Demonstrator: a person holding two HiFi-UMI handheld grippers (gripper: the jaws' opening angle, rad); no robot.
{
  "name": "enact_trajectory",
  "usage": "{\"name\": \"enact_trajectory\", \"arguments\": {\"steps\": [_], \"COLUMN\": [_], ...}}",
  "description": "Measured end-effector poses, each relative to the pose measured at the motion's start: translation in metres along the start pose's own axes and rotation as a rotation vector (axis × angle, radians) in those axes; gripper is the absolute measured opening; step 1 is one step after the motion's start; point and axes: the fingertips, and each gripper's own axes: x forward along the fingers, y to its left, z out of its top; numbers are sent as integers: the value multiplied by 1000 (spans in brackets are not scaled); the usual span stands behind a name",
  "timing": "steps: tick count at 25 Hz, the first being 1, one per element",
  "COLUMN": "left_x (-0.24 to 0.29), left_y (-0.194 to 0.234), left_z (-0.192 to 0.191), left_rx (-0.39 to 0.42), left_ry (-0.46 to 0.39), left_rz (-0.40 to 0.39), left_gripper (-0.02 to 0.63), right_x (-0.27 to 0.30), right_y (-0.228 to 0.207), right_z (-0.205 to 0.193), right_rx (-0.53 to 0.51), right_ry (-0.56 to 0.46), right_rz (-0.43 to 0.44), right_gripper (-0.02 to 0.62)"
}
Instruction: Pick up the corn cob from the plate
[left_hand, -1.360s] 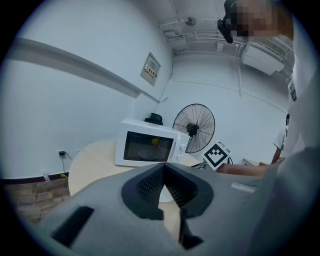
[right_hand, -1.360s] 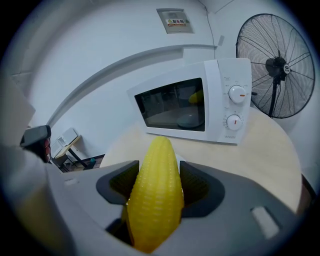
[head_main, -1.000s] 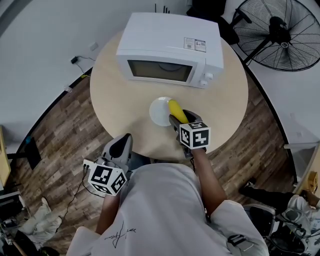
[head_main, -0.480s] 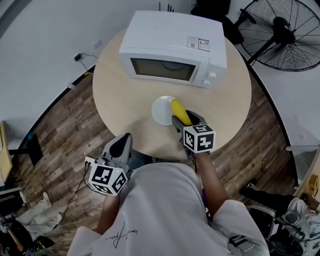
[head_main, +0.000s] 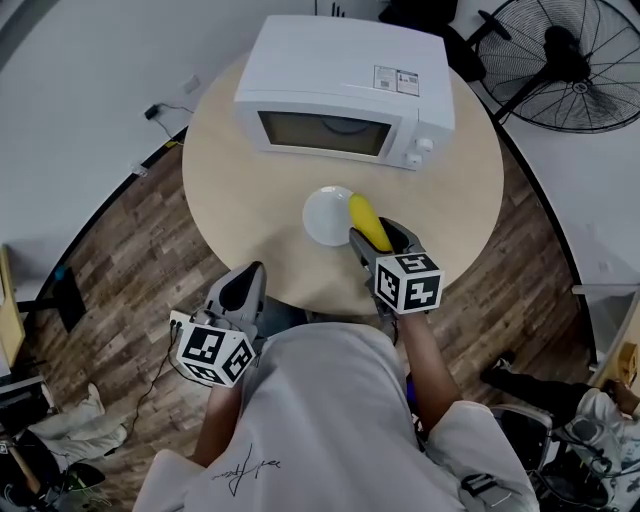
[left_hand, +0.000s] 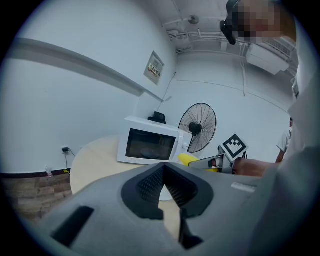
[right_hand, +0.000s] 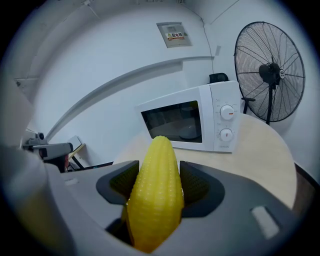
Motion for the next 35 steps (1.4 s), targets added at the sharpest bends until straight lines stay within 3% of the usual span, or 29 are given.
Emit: {"name": "enact_trajectory", "arguments": {"steps": [35], "left_x": [-3], "left_y": [14], "left_z": [9], "left_rx": [-23], "left_ry": [-28], "left_rz": [2], "left_gripper": [-2], "right_x": [-56], "right_y": [32], "right_z": [35], "right_rx": [-41], "right_ry": [-158], "right_rz": [69], "right_gripper": [270]}}
